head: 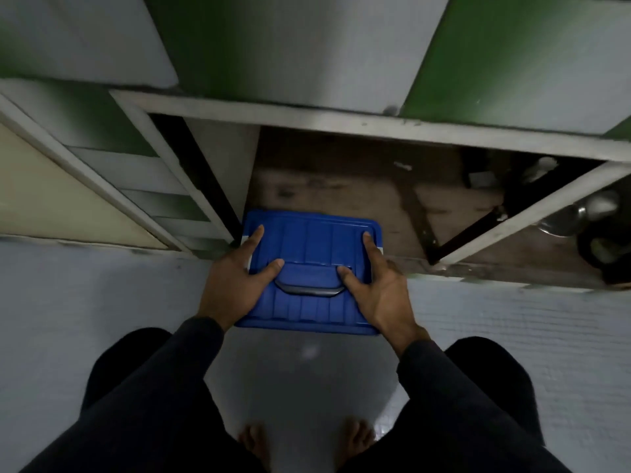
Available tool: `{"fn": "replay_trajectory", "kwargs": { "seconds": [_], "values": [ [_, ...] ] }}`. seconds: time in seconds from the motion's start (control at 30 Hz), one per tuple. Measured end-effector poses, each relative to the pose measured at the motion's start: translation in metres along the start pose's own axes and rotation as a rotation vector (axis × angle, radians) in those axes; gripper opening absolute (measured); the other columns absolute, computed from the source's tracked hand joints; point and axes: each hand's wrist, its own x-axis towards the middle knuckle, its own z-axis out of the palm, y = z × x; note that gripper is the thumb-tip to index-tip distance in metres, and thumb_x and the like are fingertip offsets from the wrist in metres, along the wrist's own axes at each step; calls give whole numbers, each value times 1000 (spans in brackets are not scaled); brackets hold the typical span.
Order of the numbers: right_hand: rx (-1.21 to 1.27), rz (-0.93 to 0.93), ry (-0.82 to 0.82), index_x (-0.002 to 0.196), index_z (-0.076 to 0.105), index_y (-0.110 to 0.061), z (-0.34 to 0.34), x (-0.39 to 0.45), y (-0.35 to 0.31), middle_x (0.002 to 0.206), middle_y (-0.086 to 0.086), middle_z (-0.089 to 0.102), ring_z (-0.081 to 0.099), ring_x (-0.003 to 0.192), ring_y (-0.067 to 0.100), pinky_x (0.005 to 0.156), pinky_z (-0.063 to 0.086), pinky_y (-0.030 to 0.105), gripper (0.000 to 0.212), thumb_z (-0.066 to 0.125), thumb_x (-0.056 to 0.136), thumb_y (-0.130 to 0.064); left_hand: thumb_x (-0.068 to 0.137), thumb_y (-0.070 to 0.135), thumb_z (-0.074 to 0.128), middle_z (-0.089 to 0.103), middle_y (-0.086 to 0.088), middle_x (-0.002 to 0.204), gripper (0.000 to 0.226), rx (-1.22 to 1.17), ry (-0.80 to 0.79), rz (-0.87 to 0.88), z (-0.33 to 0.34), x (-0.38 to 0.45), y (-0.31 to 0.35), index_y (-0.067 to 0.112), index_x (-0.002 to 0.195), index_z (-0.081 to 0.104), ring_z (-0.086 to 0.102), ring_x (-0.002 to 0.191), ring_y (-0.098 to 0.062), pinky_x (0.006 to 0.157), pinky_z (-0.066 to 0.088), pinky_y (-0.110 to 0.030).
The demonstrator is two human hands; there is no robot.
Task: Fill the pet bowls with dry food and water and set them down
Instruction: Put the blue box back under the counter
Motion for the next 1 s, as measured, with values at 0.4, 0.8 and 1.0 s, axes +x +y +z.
{"fn": "replay_trajectory", "kwargs": {
  "seconds": [0.4,0.8,1.0],
  "values": [
    [-5,54,20,156,18,-51,44,74,39,123,8,56,59,110,26,101,53,43,86,62,85,-70,91,60,65,54,0,147,80,109,10,45,45,72,-48,41,159,27,47,124,-3,97,35,-17],
    [14,67,31,155,24,-47,66,145,56,122,4,53,55,101,18,92,52,33,85,65,84,-68,90,66,61,40,3,161,81,150,-17,60,73,150,-74,42,159,26,37,147,-16,108,27,-18],
    [14,57,52,155,26,-48,75,184,62,119,2,53,57,104,19,93,54,35,87,65,81,-72,88,69,60,32,-2,166,84,129,-37,33,84,186,-80,42,159,26,31,151,-22,117,28,-28]
  ]
}}
